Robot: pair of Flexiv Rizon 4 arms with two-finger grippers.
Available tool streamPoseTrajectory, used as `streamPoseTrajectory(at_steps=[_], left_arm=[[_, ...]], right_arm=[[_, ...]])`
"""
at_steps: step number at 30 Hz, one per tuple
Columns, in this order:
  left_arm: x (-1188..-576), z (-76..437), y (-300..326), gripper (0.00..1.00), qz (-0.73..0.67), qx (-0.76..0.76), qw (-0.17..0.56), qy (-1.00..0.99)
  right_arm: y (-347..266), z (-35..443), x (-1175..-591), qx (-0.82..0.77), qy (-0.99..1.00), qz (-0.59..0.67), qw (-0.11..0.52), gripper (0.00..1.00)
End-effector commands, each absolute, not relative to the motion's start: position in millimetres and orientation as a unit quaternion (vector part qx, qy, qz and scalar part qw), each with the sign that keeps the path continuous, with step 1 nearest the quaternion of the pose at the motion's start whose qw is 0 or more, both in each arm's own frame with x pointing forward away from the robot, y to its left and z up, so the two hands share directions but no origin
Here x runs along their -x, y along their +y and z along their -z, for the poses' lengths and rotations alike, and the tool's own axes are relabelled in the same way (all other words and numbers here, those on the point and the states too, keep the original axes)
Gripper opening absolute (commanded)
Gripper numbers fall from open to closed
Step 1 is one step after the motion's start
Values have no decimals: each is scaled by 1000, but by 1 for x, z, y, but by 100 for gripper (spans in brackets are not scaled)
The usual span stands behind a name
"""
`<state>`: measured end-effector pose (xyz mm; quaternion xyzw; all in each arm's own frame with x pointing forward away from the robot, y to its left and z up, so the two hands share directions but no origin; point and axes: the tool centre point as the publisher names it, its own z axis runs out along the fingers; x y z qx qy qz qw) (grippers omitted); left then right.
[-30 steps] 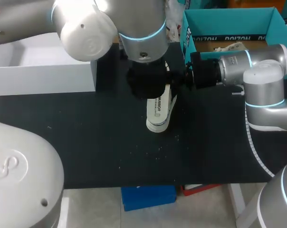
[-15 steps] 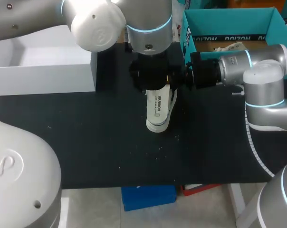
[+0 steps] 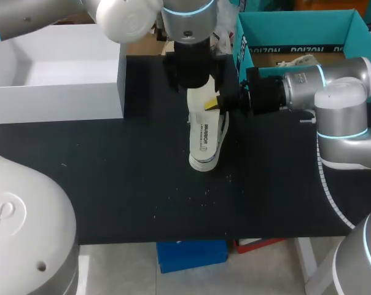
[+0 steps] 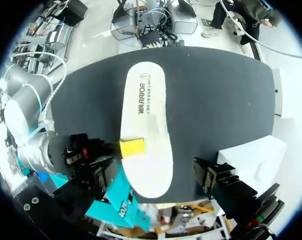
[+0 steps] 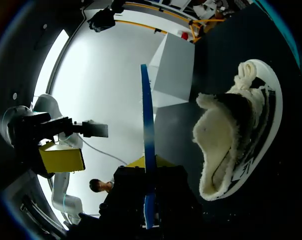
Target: Take the shoe out of the shoebox, open the shoe tongue, remove and reinsert the insole, then place the shoe into the shoebox
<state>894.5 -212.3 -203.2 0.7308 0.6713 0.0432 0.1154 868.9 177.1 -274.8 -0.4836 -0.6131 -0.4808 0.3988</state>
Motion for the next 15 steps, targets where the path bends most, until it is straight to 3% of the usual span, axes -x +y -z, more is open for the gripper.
streamPoseTrajectory(at_steps=[1,15], left_arm=[[-918,200,-220,100,-48,-732,107,671],[-968,199,-223,100,-60,-715,121,686]], right_arm=[[178,275,-869,484,-613,481,399,0],[178,275,-869,484,-613,481,399,0]])
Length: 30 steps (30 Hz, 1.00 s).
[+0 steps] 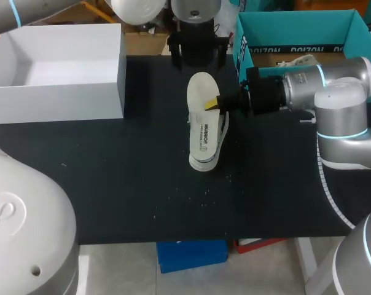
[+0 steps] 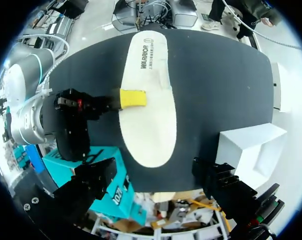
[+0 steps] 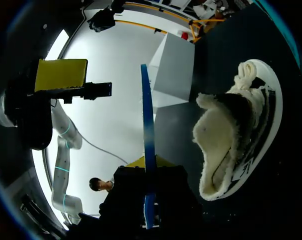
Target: Take the shoe out of the shoebox, open the shoe tongue, remove and reinsert the insole, then place the shoe into the shoebox
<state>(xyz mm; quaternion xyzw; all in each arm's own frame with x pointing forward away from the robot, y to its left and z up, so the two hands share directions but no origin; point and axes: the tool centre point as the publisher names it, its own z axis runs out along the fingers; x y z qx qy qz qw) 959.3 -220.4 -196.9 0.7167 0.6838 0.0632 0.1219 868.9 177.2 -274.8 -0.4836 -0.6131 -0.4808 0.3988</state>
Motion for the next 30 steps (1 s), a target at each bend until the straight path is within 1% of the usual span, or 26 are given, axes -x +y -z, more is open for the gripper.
streamPoseTrajectory(at_steps=[1,6,13,30], left_arm=[[-969,198,-222,100,-59,-714,121,687],[-966,197,-223,100,-57,-713,123,688],[-943,200,-212,100,-56,-711,120,690],[-840,208,-173,100,-71,-696,105,707]], right_arm=[[178,275,-869,484,-613,481,399,0],[178,275,-869,484,-613,481,399,0],[178,275,-869,484,-613,481,399,0],[178,275,-869,484,-613,481,399,0]])
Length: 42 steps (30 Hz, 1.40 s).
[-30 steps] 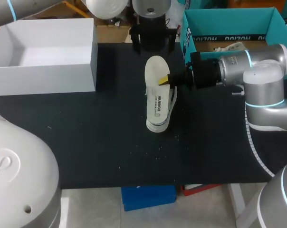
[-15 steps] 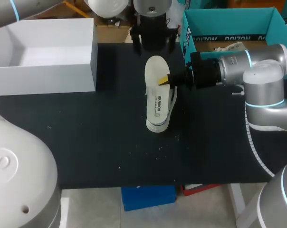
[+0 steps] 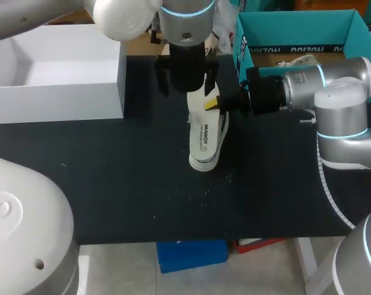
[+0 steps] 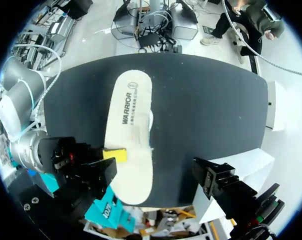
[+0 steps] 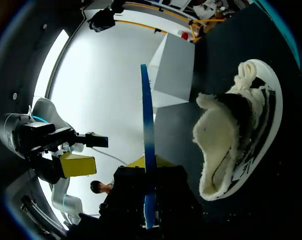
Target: Take the shoe out of the shoebox, open the shoe tongue, remove and reinsert the insole, then place the shoe into the shoebox
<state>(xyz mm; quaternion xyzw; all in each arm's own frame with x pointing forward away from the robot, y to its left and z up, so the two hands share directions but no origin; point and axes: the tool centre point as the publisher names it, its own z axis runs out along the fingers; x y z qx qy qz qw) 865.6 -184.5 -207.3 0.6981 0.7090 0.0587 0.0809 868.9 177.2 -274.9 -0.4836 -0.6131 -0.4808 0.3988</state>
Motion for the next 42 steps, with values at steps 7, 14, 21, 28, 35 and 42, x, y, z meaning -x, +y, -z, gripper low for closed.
streamPoseTrajectory(at_steps=[7,14,21,28,35,42], left_arm=[[-803,216,-173,100,-73,-703,113,698],[-777,224,-173,100,-74,-714,124,685],[-772,231,-162,100,13,-726,189,662],[-780,229,-141,100,229,-707,324,585],[-786,240,-132,100,327,-684,346,553],[-786,240,-132,100,327,-684,346,553]], right_arm=[[178,275,-869,484,-613,481,399,0],[178,275,-869,484,-613,481,399,0],[178,275,-869,484,-613,481,399,0],[178,275,-869,484,-613,481,399,0],[178,275,-869,484,-613,481,399,0],[178,275,-869,484,-613,481,399,0]])
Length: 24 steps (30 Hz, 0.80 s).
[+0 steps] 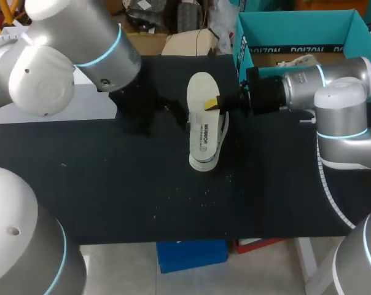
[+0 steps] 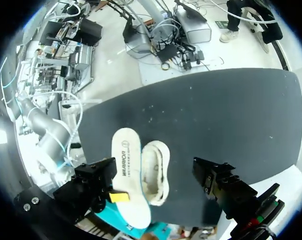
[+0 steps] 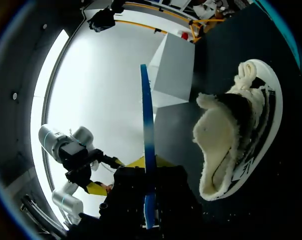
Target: Take the shoe out of the shoebox, open the shoe tongue, remove and reinsert the insole, then place the shoe into the shoebox
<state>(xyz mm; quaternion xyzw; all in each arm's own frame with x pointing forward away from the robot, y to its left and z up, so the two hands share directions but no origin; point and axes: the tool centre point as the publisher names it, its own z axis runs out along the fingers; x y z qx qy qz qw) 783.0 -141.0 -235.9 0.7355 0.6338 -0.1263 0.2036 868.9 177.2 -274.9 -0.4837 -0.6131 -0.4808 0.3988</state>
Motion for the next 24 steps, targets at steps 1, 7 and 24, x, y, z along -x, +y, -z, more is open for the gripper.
streamPoseTrajectory(at_steps=[1,7,24], left_arm=[[-786,240,-132,100,327,-684,346,553],[-786,240,-132,100,327,-684,346,553],[-794,254,-144,100,412,-477,601,492]], right_arm=[[178,275,-869,484,-613,481,399,0],[178,275,-869,484,-613,481,399,0],[178,275,-869,484,-613,481,399,0]])
